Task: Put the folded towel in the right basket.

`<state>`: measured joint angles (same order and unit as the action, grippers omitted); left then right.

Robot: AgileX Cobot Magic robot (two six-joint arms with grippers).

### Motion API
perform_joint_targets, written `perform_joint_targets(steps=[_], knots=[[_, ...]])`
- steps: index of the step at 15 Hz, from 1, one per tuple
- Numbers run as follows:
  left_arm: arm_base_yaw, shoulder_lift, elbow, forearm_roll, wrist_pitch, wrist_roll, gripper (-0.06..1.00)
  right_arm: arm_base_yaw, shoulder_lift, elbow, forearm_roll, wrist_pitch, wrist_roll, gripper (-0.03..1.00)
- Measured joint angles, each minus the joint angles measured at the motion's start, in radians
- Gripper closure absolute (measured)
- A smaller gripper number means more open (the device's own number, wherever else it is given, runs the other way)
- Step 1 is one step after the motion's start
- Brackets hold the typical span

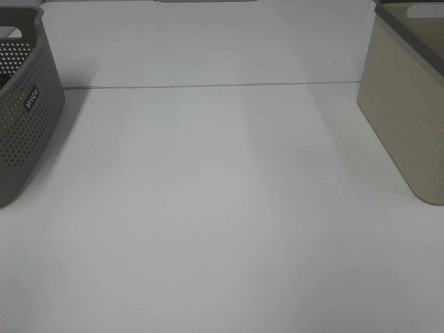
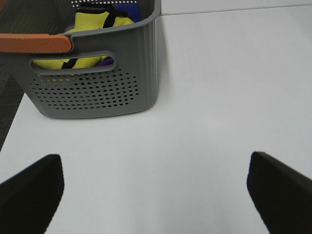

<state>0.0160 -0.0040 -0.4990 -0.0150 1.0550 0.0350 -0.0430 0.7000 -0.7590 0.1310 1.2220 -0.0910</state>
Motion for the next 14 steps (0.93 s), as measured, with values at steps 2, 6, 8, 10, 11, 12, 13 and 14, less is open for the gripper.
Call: perform_joint_targets(steps=[2, 6, 8, 10, 11, 12, 13, 14], knots=[[0.000, 0.000, 0.000, 0.000, 0.000, 0.000, -0.02, 0.000, -0.118, 0.099, -0.001, 0.000, 0.000, 0.30], [0.000, 0.000, 0.000, 0.000, 0.000, 0.000, -0.02, 0.000, -0.317, 0.207, -0.001, -0.076, -0.020, 0.30], [0.000, 0.000, 0.000, 0.000, 0.000, 0.000, -0.02, 0.000, -0.420, 0.240, -0.001, -0.122, -0.048, 0.30], [0.000, 0.000, 0.000, 0.000, 0.000, 0.000, -0.02, 0.000, -0.502, 0.251, -0.001, -0.139, -0.050, 0.30], [0.000, 0.000, 0.000, 0.000, 0.000, 0.000, -0.02, 0.000, -0.545, 0.251, -0.002, -0.140, -0.051, 0.30], [0.000, 0.000, 0.000, 0.000, 0.000, 0.000, -0.02, 0.000, -0.585, 0.251, -0.005, -0.145, -0.053, 0.30], [0.000, 0.000, 0.000, 0.000, 0.000, 0.000, -0.02, 0.000, -0.624, 0.251, -0.007, -0.146, -0.053, 0.30], [0.000, 0.000, 0.000, 0.000, 0.000, 0.000, -0.02, 0.000, -0.665, 0.252, -0.010, -0.147, -0.053, 0.30]])
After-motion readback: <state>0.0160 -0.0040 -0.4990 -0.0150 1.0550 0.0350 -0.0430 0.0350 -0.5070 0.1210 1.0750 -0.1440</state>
